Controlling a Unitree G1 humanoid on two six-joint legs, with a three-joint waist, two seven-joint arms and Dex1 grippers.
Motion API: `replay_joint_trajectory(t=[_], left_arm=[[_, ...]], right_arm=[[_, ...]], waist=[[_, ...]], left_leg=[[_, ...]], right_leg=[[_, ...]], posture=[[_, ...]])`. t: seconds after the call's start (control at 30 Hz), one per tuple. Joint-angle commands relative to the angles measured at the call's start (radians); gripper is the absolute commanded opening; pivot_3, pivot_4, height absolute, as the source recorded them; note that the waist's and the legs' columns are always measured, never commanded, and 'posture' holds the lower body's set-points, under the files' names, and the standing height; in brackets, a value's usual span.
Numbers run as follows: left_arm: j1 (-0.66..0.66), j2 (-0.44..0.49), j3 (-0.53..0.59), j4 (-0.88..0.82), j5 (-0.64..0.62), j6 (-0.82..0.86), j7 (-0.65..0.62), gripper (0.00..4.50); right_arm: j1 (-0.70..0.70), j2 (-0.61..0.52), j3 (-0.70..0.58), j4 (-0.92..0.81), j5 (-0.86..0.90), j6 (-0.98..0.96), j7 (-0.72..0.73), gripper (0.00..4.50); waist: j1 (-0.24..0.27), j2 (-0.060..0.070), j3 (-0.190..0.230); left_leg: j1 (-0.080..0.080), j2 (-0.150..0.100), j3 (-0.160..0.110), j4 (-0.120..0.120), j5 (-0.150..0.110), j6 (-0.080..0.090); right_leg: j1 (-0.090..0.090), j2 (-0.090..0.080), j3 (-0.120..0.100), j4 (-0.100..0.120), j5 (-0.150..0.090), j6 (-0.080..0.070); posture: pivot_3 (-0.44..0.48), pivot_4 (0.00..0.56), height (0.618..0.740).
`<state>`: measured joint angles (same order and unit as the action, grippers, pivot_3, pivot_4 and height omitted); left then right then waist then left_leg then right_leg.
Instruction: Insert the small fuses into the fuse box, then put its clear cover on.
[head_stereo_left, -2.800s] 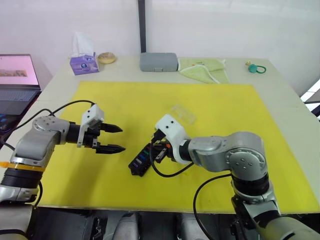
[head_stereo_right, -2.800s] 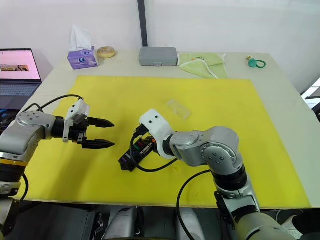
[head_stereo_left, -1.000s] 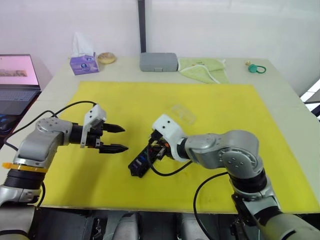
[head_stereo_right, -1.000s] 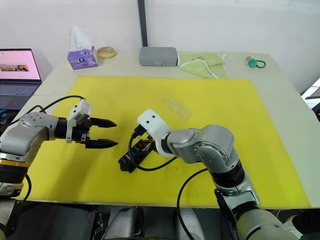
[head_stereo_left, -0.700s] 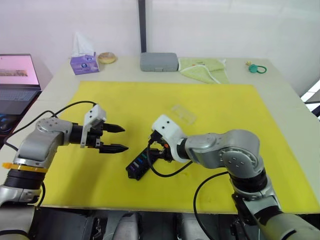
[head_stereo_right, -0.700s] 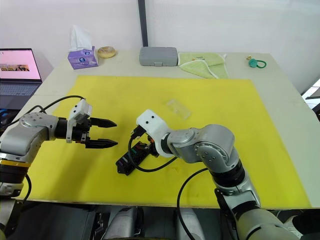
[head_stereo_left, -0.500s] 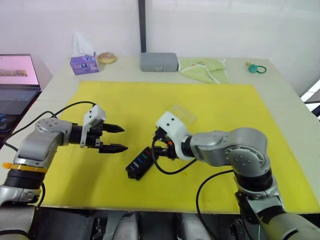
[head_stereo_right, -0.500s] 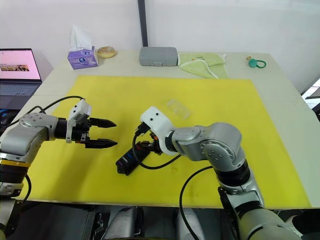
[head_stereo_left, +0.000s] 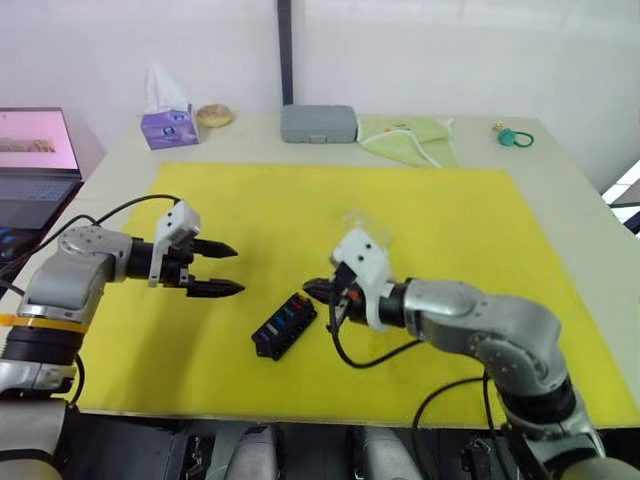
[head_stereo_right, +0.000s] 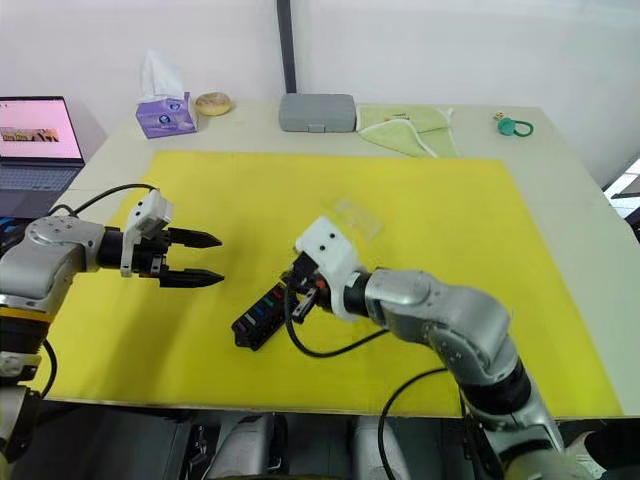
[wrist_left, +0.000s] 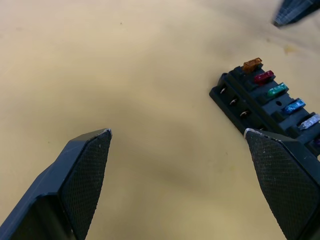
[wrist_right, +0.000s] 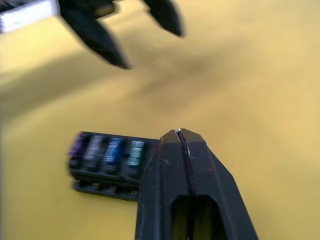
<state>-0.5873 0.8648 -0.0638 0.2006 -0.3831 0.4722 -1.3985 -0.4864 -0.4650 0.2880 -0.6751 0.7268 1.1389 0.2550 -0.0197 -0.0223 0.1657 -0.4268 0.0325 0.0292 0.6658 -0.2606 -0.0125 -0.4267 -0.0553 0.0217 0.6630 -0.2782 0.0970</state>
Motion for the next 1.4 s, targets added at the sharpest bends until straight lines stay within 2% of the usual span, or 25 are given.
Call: replay_joint_trajectory(t=[0.03,0.6,1.4], left_arm=[[-0.014,0.012,0.01,-0.005,0.004,-0.01,-0.015,4.5],[0.011,0.001,0.01,-0.025,0.006,0.001,-0.01,4.5],[0.012,0.001,0.014,-0.019,0.007,-0.003,-0.008,4.5]], right_arm=[[0.012,-0.012,0.033,-0.01,-0.075,-0.099,0.046,0.05],[0.045,0.026,0.094,0.068,-0.242,-0.184,0.104,0.05],[0.08,0.048,0.112,0.104,-0.295,-0.086,0.122,0.05]], waist=[[-0.001,0.0,0.0],[0.003,0.0,0.0],[0.002,0.0,0.0]], left_leg=[[0.0,0.0,0.0,0.0,0.0,0.0],[0.0,0.0,0.0,0.0,0.0,0.0],[0.001,0.0,0.0,0.0,0.0,0.0]], right_leg=[[0.0,0.0,0.0,0.0,0.0,0.0],[0.0,0.0,0.0,0.0,0.0,0.0],[0.0,0.0,0.0,0.001,0.0,0.0]], posture=[[0.0,0.15,0.737],[0.0,0.15,0.737],[0.0,0.15,0.737]])
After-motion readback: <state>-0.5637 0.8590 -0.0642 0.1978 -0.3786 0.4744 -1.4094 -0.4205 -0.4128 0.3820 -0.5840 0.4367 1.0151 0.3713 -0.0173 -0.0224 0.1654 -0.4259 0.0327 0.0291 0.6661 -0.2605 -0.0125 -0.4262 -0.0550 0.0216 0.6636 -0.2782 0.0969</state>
